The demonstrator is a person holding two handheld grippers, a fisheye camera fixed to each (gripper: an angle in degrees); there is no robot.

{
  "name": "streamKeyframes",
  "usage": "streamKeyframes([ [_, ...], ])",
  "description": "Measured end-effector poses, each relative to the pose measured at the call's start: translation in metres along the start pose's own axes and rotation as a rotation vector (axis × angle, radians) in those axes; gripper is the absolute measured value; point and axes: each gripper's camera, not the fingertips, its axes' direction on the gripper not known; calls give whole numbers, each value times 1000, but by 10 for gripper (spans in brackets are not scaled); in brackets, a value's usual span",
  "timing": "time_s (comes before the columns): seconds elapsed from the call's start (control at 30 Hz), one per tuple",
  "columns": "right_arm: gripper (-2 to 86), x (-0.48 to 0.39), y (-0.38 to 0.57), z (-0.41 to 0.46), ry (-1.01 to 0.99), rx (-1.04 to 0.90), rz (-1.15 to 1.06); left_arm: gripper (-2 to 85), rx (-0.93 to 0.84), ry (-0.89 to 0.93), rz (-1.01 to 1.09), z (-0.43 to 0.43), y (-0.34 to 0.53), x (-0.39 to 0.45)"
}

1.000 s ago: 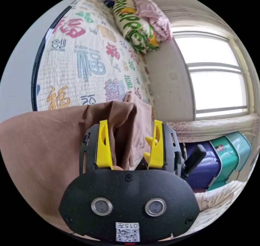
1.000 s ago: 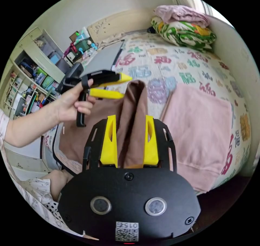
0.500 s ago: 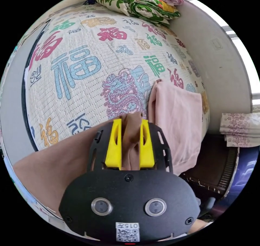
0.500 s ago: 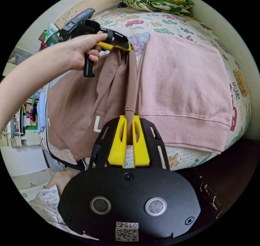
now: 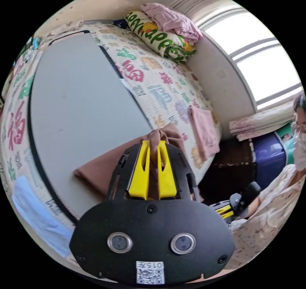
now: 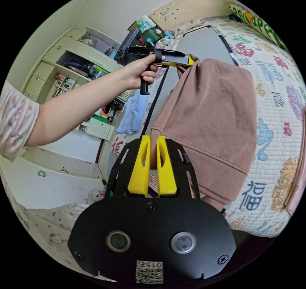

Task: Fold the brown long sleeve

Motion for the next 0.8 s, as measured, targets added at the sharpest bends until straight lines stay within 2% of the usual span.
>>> streamKeyframes([
  [0.13, 49, 1, -7, 82, -50, -103, -135, 18, -25, -177, -59, 13, 44, -54],
  [0.23, 48, 36, -6, 72, -146, -157, -264, 22, -53, -286, -114, 17, 71, -66],
  [0.33, 49, 87, -14, 27, -192, -135, -291, 41, 90, -243, -241, -9, 105, -76],
  [0.4, 62, 127, -25, -2, -134, -38, -205, 78, 179, -201, -317, -27, 127, -84],
  [0.53, 132, 216, -55, -11, 185, 65, 40, 162, 270, -79, -419, -43, 164, -99],
  [0.63, 161, 266, -74, 18, 192, 86, 170, 191, 290, 62, -427, -34, 174, -105],
  [0.8, 150, 302, -97, 75, 211, 2, 235, 173, 198, 72, -366, -4, 167, -98],
])
